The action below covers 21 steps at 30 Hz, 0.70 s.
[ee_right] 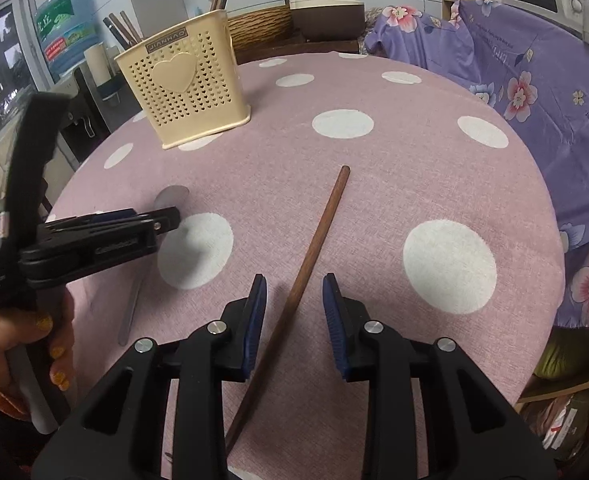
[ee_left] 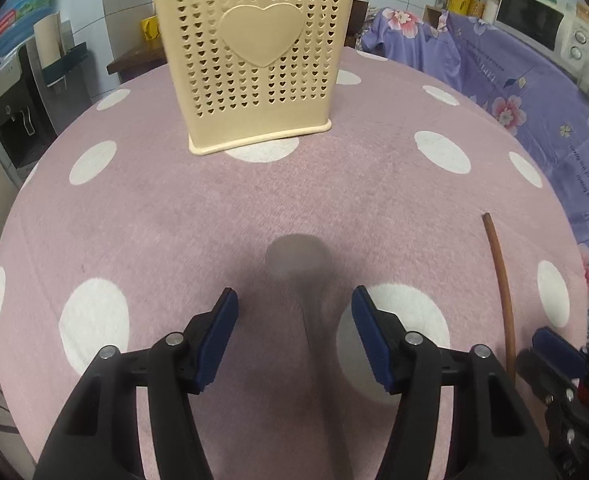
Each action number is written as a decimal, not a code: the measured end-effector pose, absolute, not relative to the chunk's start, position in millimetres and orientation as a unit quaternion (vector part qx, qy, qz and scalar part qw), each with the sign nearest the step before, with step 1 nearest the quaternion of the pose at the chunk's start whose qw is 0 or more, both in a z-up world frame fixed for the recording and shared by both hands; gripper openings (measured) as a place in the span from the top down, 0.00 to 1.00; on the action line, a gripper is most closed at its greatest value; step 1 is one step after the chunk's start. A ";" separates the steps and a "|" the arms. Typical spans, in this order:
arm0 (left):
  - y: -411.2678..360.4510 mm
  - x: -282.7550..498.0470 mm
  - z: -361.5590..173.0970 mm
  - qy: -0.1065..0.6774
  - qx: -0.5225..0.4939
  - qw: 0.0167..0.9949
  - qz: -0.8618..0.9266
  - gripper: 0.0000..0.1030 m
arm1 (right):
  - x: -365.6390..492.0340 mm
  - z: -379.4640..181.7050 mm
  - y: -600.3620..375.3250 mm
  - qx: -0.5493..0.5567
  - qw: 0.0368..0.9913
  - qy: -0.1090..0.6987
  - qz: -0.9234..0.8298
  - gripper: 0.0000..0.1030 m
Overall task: Organize utensils
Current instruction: 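Grasp the translucent plastic spoon with the left tool while the right tool reaches a brown chopstick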
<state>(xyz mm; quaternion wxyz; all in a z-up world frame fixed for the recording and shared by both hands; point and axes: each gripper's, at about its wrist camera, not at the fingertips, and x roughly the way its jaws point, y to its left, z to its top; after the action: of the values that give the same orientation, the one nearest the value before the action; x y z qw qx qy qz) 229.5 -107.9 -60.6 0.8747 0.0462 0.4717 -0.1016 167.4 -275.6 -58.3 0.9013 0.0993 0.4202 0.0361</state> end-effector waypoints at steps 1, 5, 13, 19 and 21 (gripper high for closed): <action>-110.8 232.6 -60.4 0.474 0.053 0.874 -0.097 0.49 | 167.9 -58.7 -276.0 0.101 0.901 0.420 0.037 0.71; -119.5 239.1 -59.5 0.478 0.065 0.871 -0.093 0.60 | 168.5 -60.3 -281.9 0.111 0.901 0.417 0.036 0.71; -125.0 246.6 -58.3 0.478 0.064 0.871 -0.092 0.65 | 163.4 -56.4 -290.4 0.118 0.906 0.405 0.024 0.71; -112.3 239.3 -39.8 0.447 0.022 0.888 -0.109 0.65 | 166.2 -56.1 -294.2 0.124 0.905 0.406 0.024 0.71; -103.6 228.2 -23.8 0.419 0.009 0.901 -0.114 0.65 | 169.7 -56.0 -295.1 0.124 0.904 0.408 0.025 0.71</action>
<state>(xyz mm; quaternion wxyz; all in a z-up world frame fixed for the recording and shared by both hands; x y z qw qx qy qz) 228.2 -103.6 -23.8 0.9005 0.0088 0.4194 -0.1140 169.7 -295.1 -56.0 0.9043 0.1242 0.4076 0.0247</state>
